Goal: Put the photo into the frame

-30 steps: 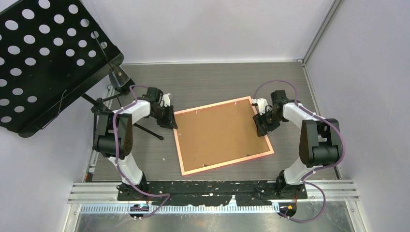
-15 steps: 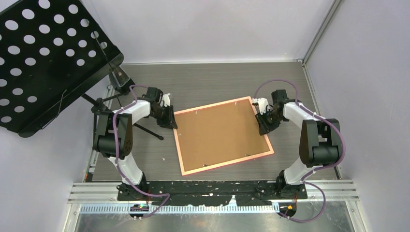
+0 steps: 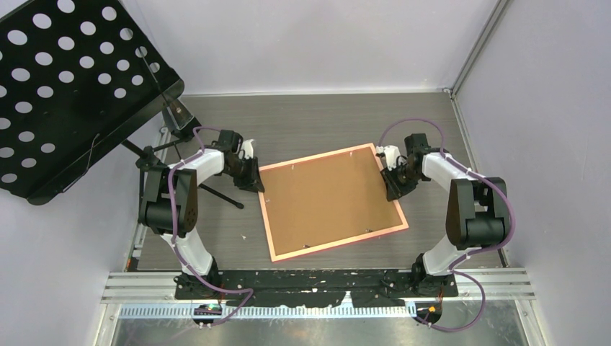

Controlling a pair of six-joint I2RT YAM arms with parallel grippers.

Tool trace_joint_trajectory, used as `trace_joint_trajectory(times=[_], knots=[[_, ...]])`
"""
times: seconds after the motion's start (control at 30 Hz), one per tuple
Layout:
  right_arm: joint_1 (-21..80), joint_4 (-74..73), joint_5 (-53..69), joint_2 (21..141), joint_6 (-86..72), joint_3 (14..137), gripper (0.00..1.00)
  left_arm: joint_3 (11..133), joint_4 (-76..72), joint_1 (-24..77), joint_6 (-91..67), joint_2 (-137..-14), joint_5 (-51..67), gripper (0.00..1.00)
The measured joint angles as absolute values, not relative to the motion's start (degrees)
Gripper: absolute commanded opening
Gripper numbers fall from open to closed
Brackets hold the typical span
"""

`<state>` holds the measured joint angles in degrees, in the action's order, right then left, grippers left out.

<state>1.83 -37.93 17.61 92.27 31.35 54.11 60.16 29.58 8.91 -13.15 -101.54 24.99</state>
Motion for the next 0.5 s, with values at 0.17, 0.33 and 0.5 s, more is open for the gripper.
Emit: trace_joint_trajectory(times=[0.17,0.33,0.5], knots=[[1.8,-36.9,17.1,91.4,31.6,53.6,0.18,60.2,29.6,8.9,-13.3,-101.6,25.1,0.21],[1.9,-36.8,16.7,90.4,32.9,53.5,0.23,60.2,29.5,8.9,-13.4,-101.6,25.2,0.2],[1.9,-37.1,16.6,90.3,34.1,53.6,0.37,60.2,29.5,8.9,-13.5,-101.6,25.3,0.21]])
